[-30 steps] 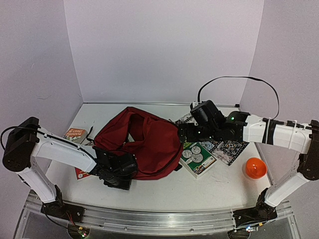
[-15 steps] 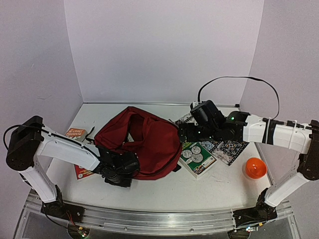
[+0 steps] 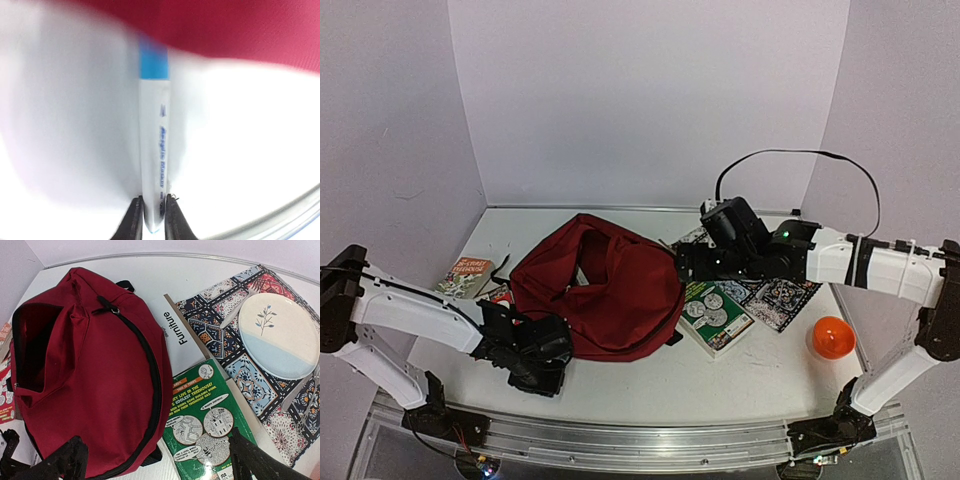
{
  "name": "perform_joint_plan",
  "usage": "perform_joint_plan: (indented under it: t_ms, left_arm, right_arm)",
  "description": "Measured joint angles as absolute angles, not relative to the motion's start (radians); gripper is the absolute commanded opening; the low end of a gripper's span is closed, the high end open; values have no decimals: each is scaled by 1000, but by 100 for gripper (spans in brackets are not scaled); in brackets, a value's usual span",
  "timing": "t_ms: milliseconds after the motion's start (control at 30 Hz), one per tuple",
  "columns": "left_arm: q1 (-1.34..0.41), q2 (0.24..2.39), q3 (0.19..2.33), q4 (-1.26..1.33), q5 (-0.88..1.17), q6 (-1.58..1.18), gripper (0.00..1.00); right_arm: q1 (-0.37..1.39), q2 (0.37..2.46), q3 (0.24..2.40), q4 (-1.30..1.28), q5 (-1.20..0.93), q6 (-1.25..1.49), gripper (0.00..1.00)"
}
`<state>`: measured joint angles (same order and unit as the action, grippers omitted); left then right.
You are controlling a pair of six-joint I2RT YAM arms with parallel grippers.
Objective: Pack the student bag
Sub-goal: Move the pen to the center of the board, then pick up the pen at the center of the board.
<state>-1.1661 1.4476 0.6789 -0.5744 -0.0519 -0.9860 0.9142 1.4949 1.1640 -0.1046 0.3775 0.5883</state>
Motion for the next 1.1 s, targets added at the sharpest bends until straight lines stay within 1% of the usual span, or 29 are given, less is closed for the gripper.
perform_joint_plan:
  t_ms: [67, 133, 233, 367, 500, 700, 800, 900, 1100]
  left_arm:
    - [-1172, 1419, 667, -629, -31, -996, 35]
    - [-1173, 1414, 668, -663, -29, -996, 40]
    - [-1172, 1440, 691, -697, -48, -988, 43]
    - [-1167, 1530, 758, -720, -75, -964, 42]
    - [-1147, 1562, 789, -712, -84, -934, 34]
    - [-1100, 1568, 793, -708, -79, -884, 11]
    - [-1092, 1566, 793, -710, -77, -872, 4]
    - [-1092, 1556, 787, -707, -75, -864, 0]
    - [-1083, 1471, 778, -723, -77, -863, 0]
  right_arm:
    - [914, 1501, 1171, -105, 377, 588, 98]
    - [914, 1508, 1177, -105, 377, 587, 98]
    - [914, 1516, 1182, -105, 374, 587, 98]
    - [914, 1518, 1183, -106, 373, 587, 98]
    - [914, 1518, 1183, -108, 374, 587, 98]
    - [914, 1514, 1183, -110, 374, 590, 98]
    - [914, 1512, 1183, -112, 376, 590, 98]
    - [914, 1512, 1183, -113, 378, 590, 98]
    - [914, 1514, 1185, -115, 379, 587, 98]
